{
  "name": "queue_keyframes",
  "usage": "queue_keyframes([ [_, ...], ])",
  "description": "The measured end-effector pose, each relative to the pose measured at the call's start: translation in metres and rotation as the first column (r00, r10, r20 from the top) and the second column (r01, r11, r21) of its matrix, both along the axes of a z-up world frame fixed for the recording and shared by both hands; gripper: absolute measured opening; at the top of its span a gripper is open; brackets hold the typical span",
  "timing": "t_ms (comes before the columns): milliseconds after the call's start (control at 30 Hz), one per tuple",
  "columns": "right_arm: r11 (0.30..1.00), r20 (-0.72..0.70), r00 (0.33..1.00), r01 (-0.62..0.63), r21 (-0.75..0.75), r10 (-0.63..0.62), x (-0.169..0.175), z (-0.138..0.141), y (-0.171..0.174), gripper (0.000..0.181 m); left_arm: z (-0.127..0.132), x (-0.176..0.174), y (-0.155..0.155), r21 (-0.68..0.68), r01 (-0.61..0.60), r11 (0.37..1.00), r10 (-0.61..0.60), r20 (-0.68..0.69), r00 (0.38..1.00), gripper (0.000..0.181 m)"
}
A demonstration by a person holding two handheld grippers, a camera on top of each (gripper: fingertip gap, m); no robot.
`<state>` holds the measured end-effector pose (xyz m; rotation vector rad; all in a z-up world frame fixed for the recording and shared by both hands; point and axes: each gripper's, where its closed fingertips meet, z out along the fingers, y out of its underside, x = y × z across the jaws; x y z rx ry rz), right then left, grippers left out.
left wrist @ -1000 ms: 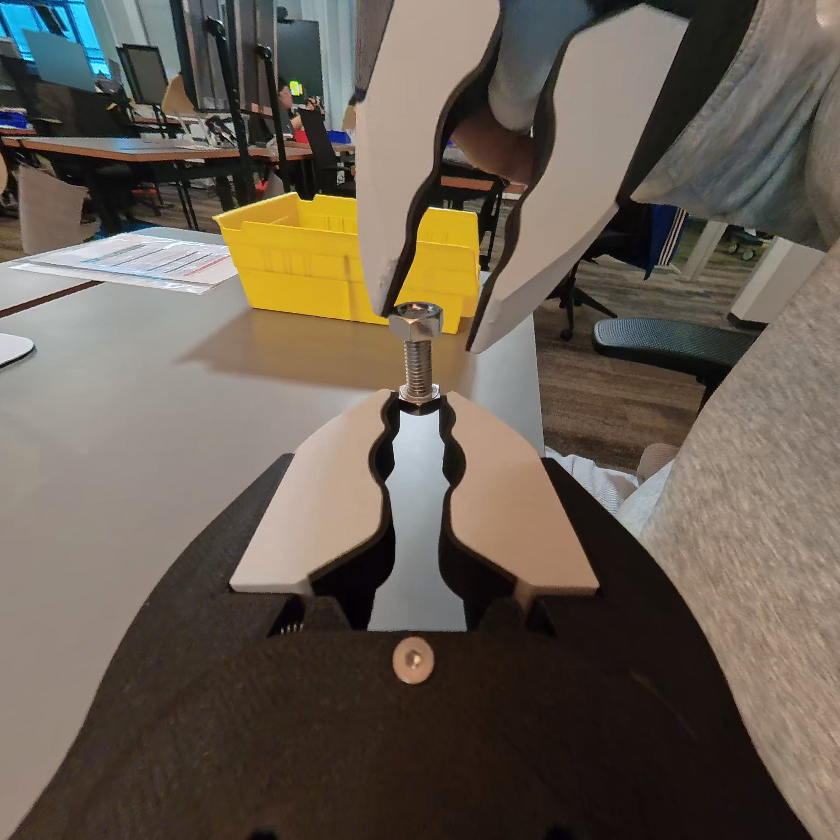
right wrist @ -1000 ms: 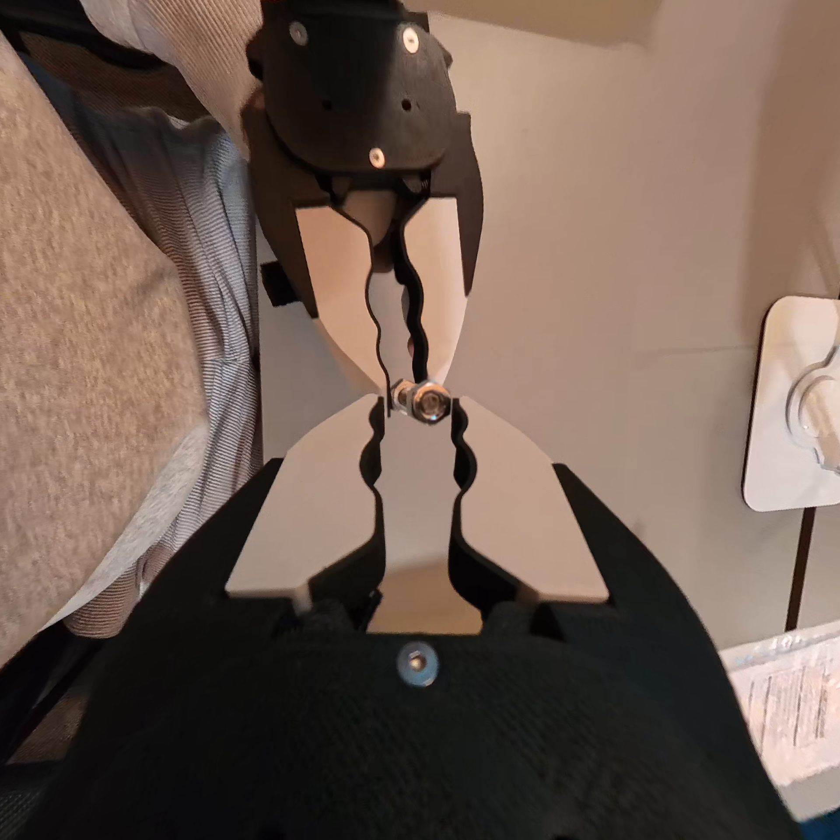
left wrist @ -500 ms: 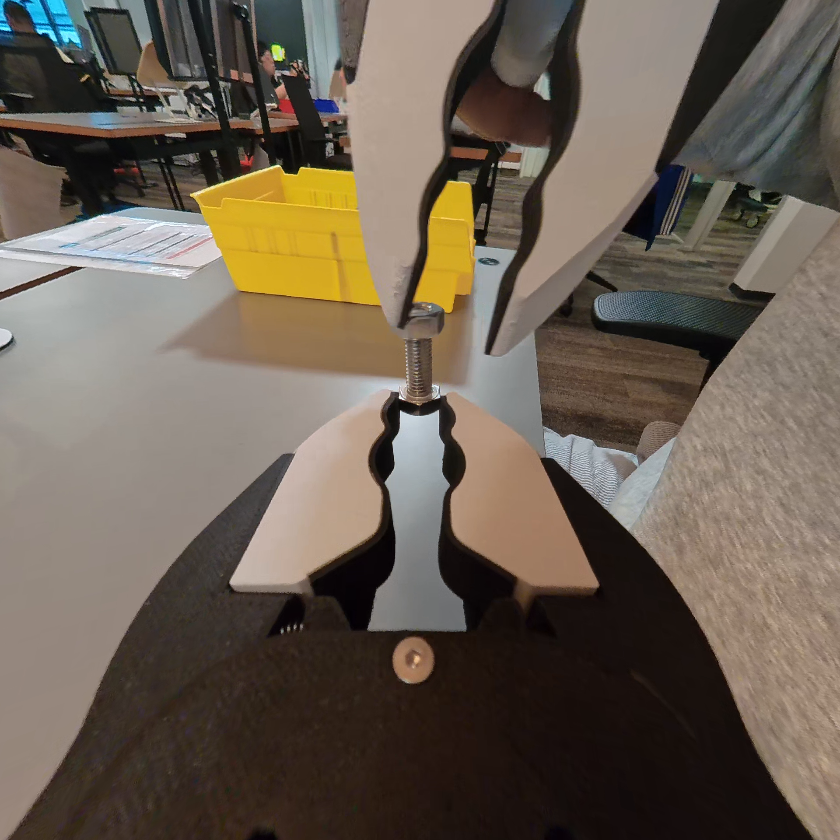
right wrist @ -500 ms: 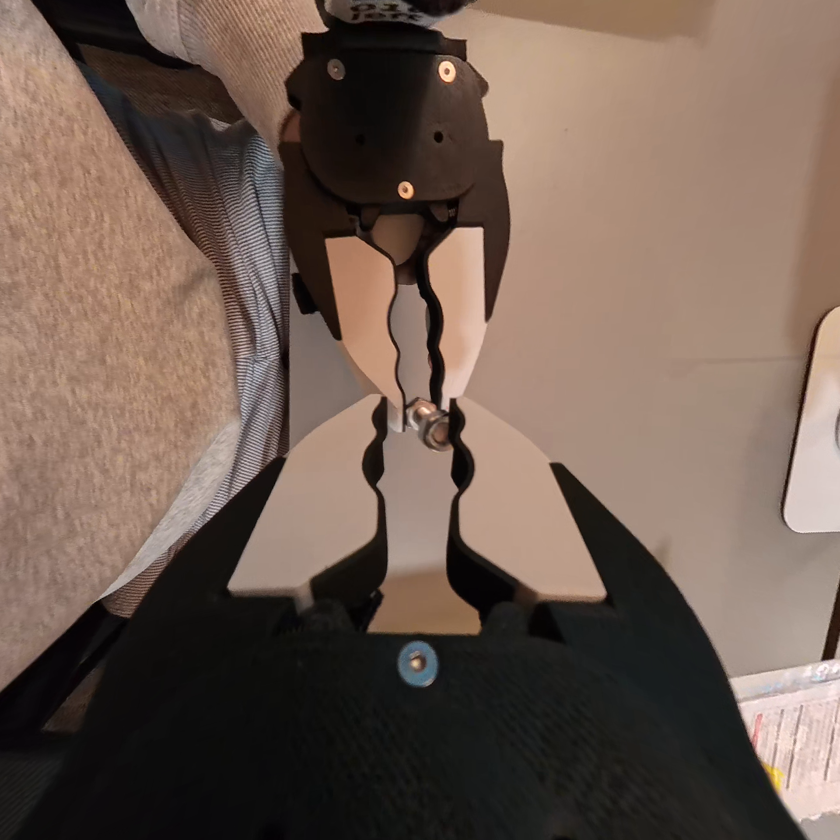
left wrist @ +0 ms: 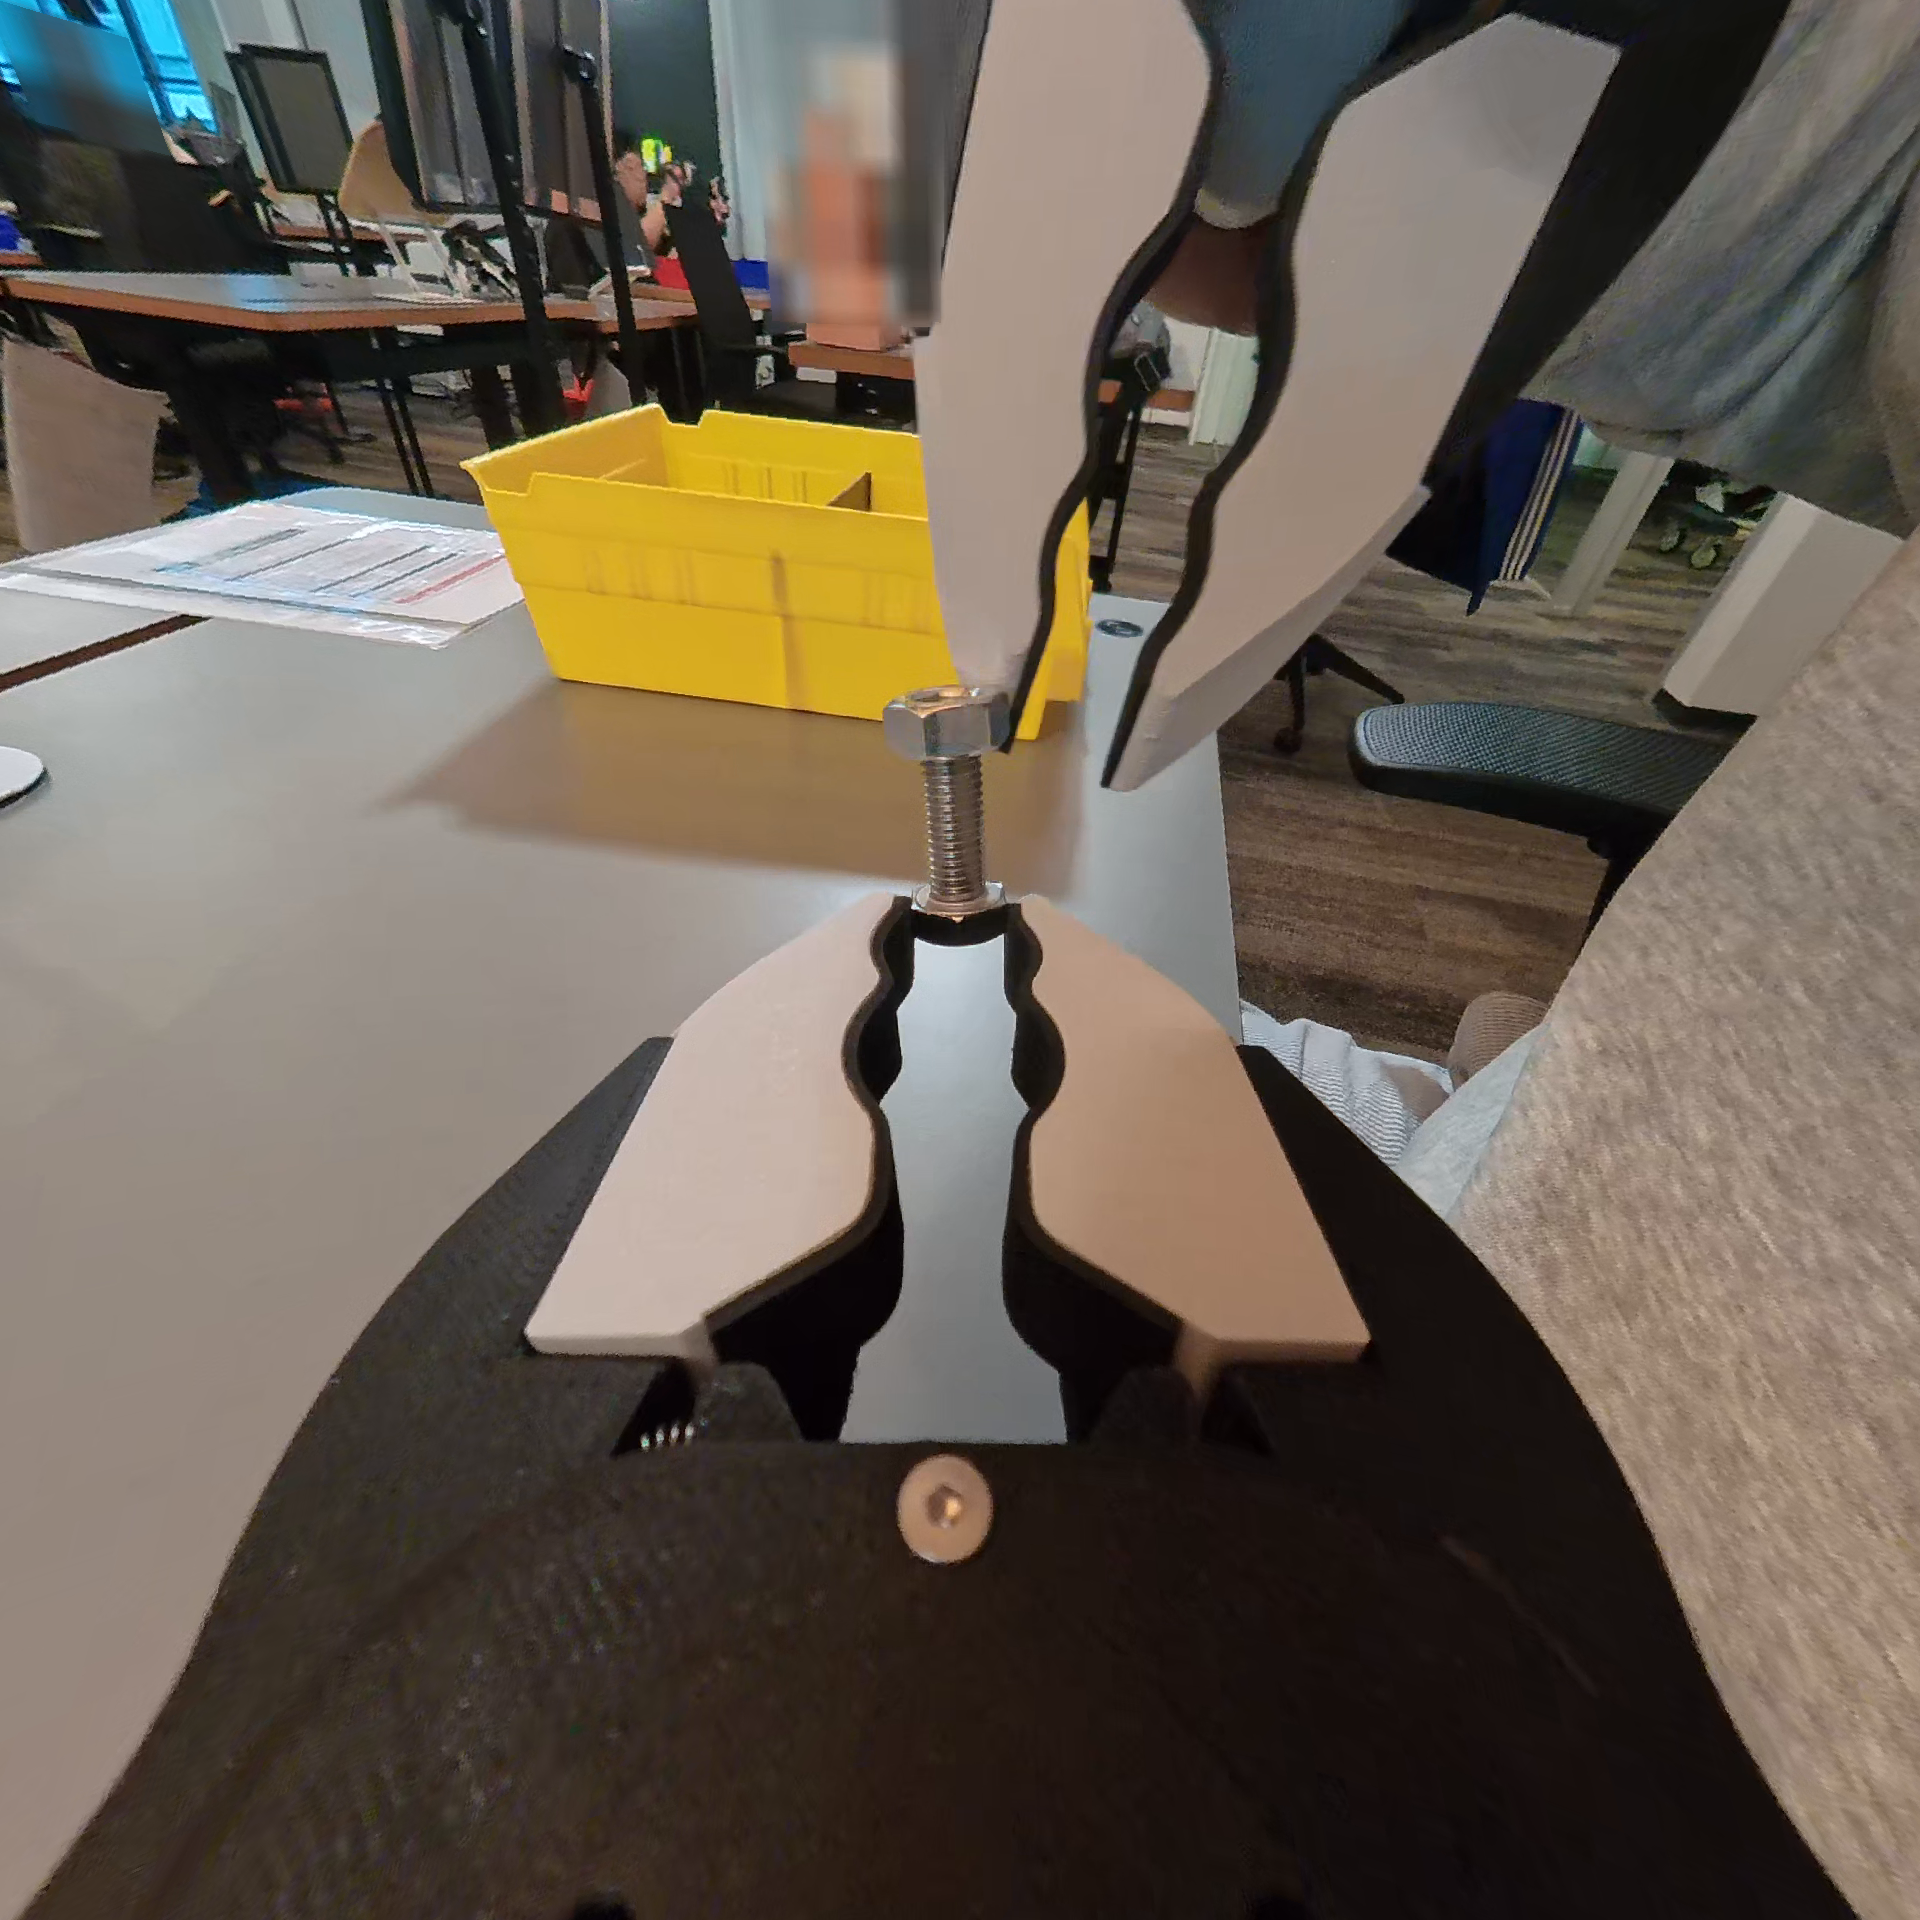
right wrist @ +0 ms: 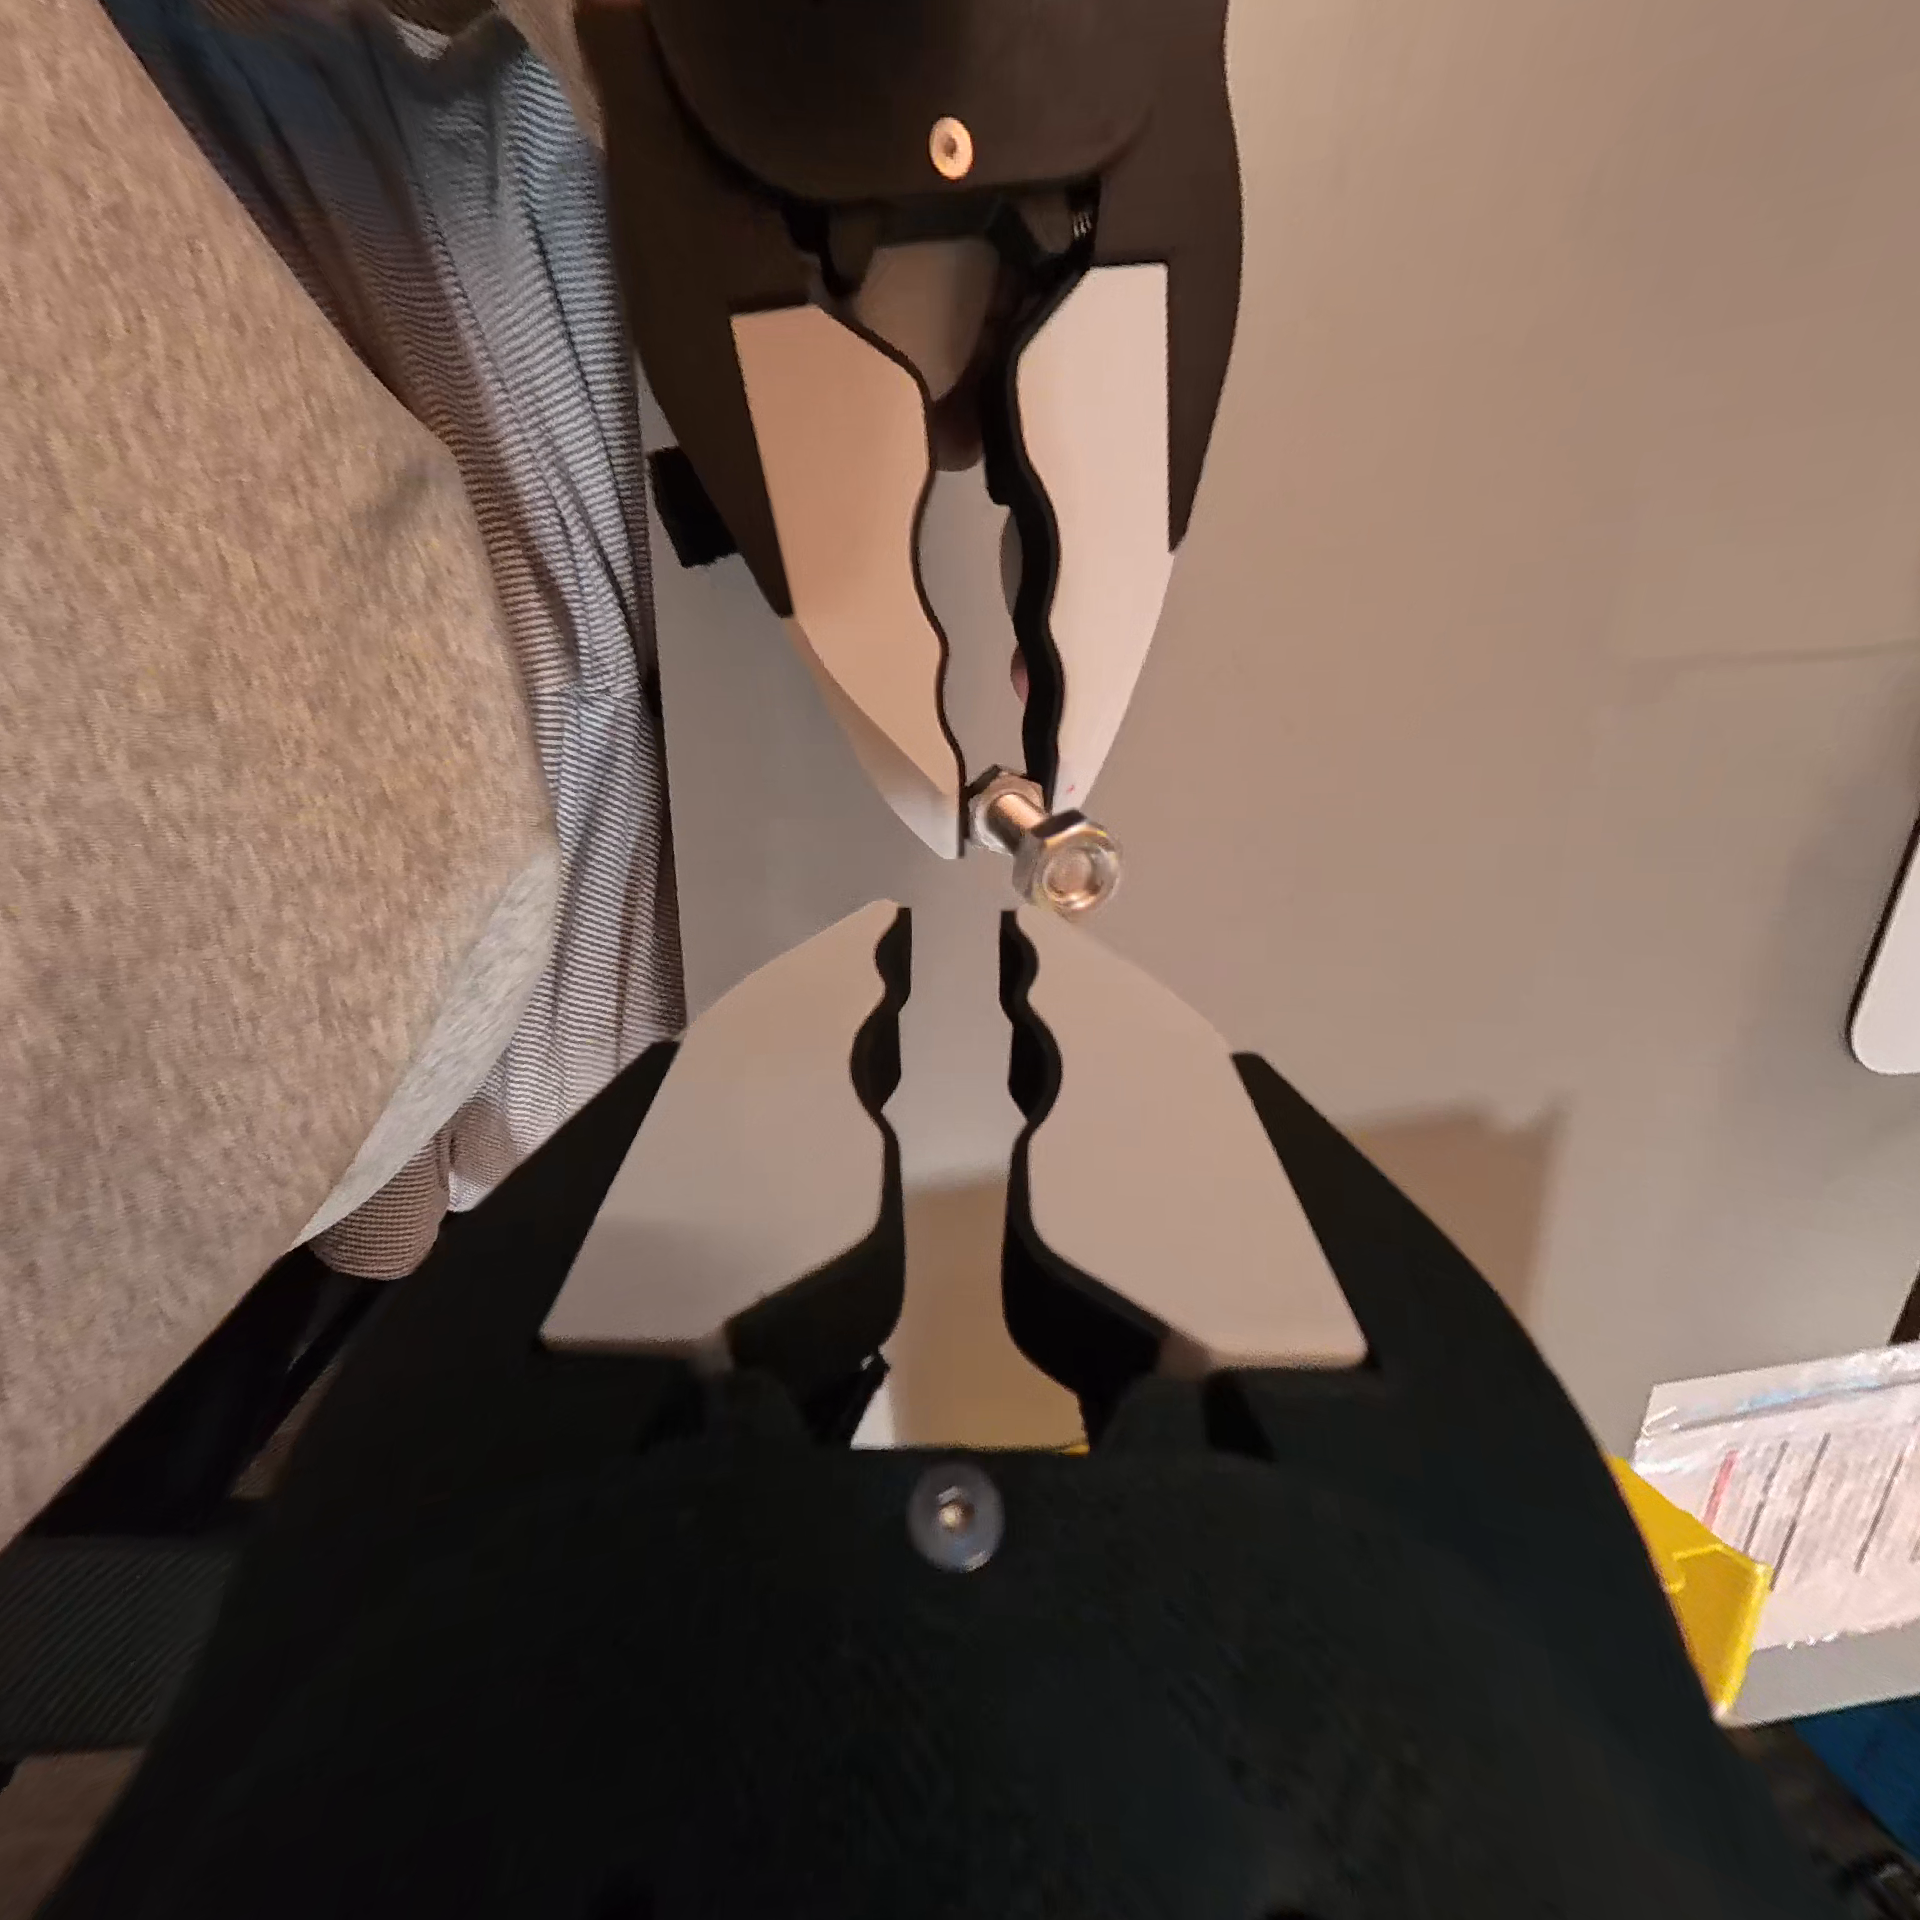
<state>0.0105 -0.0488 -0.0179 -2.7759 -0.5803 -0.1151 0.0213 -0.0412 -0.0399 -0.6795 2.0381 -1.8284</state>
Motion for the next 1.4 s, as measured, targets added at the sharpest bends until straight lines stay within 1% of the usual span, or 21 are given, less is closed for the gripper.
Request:
queue_keyframes([
  [33,1.000,0.000,1.000,0.011,-0.003,-0.011,0.002,-0.001,-0.001,0.016,0.000,0.000,0.000,0.002,0.000,1.000,0.000,0.004,1.000,0.017],
  [133,0.999,-0.021,0.999,0.044,0.019,-0.044,0.006,0.000,0.002,0.018,0.000,-0.001,-0.001,0.010,0.003,1.000,-0.003,0.013,1.000,0.018],
  [333,0.993,-0.111,0.991,0.087,0.074,-0.079,0.006,0.006,0.011,0.019,-0.002,-0.003,-0.004,0.043,0.011,0.999,-0.013,0.031,0.999,0.017],
  [400,0.993,-0.135,0.988,0.090,0.079,-0.078,0.004,0.007,0.013,0.018,-0.003,-0.004,-0.005,0.047,0.014,0.999,-0.016,0.031,0.999,0.017],
  [633,0.995,-0.130,0.991,0.053,0.080,-0.042,0.002,0.007,0.014,0.018,-0.003,-0.006,-0.006,0.029,0.037,0.999,-0.038,0.016,0.999,0.017],
  [767,0.994,-0.196,0.980,-0.022,0.107,0.043,-0.010,0.014,0.012,0.018,0.004,-0.018,-0.012,-0.058,0.149,0.987,-0.150,-0.011,0.989,0.017],
  [900,0.979,-0.296,0.943,-0.104,0.174,0.153,-0.026,0.022,0.009,0.018,0.014,-0.037,-0.018,-0.154,0.293,0.944,-0.300,-0.020,0.954,0.017],
  [1000,0.972,-0.335,0.925,-0.115,0.204,0.180,-0.029,0.026,0.007,0.018,0.018,-0.045,-0.019,-0.202,0.349,0.915,-0.363,-0.034,0.931,0.017],
  [1100,0.974,-0.318,0.935,-0.095,0.206,0.158,-0.024,0.026,0.008,0.018,0.019,-0.041,-0.016,-0.210,0.317,0.925,-0.328,-0.016,0.945,0.019],
  [1167,0.978,-0.281,0.951,-0.073,0.197,0.128,-0.017,0.024,0.009,0.018,0.021,-0.034,-0.013,-0.212,0.270,0.939,-0.279,-0.010,0.960,0.030],
  [1233,0.981,-0.248,0.964,-0.054,0.188,0.101,-0.012,0.022,0.009,0.018,0.019,-0.027,-0.010,-0.192,0.221,0.956,-0.227,-0.010,0.974,0.036],
  [1300,0.983,-0.224,0.972,-0.032,0.181,0.072,-0.008,0.020,0.010,0.018,0.015,-0.017,-0.007,-0.148,0.147,0.978,-0.150,-0.006,0.989,0.036],
  [1400,0.984,-0.189,0.982,0.006,0.179,0.028,-0.002,0.018,0.013,0.018,0.009,-0.007,-0.003,-0.085,0.060,0.995,-0.060,0.000,0.998,0.033],
])
